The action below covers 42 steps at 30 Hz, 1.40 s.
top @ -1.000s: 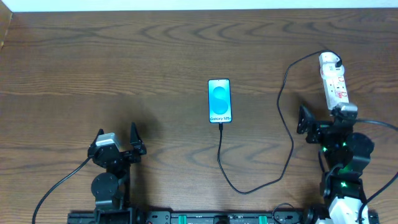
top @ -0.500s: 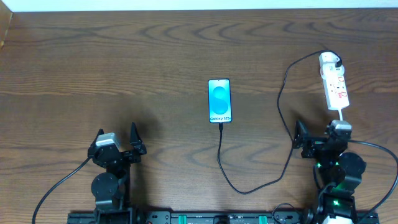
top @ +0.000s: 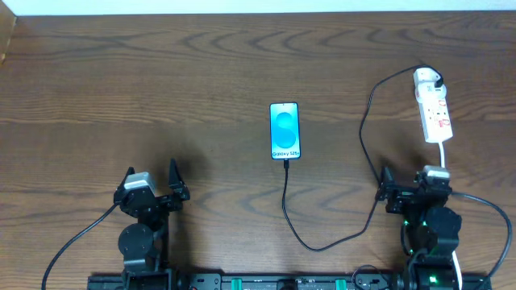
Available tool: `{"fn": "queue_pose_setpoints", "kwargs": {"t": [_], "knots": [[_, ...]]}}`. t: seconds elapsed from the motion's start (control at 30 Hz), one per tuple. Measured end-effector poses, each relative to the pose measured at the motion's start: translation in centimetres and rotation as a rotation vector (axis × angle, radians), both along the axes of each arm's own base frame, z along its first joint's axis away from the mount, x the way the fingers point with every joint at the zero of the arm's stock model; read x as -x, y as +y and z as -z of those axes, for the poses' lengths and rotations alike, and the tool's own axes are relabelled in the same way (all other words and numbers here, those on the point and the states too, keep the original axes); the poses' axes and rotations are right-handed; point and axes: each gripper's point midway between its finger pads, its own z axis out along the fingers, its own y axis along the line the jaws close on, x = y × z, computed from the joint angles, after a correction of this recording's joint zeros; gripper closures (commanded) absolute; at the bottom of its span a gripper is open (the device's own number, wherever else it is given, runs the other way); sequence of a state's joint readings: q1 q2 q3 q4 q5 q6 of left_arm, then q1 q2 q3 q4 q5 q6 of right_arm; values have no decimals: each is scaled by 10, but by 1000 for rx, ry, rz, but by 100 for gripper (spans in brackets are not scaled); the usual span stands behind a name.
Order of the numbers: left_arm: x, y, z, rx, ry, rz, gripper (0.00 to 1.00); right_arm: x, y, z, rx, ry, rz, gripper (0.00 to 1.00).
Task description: Plug charger to phone and switch on socket
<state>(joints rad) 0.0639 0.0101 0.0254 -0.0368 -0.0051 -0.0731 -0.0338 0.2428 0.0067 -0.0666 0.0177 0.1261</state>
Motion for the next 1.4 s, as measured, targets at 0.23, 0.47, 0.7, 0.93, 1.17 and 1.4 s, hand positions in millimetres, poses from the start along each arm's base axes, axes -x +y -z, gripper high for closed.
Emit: {"fn": "queue_pose_setpoints", "kwargs": {"t": [0.23, 0.47, 0.7, 0.93, 1.17, 1.4], "knots": [[0, 0, 0, 0, 0, 0, 10, 2, -6, -33, 14, -143, 34, 1], [0, 0, 0, 0, 0, 0, 10, 5, -7, -53, 17, -230, 41, 1], [0, 0, 0, 0, 0, 0, 10, 5, -7, -53, 17, -231, 40, 1], [0, 0, 0, 0, 0, 0, 10, 5, -7, -53, 17, -231, 41, 1], [0, 0, 0, 0, 0, 0, 10, 5, -7, -53, 17, -231, 41, 1], [0, 0, 0, 0, 1, 0, 10, 5, -7, -53, 17, -231, 41, 1]]}}
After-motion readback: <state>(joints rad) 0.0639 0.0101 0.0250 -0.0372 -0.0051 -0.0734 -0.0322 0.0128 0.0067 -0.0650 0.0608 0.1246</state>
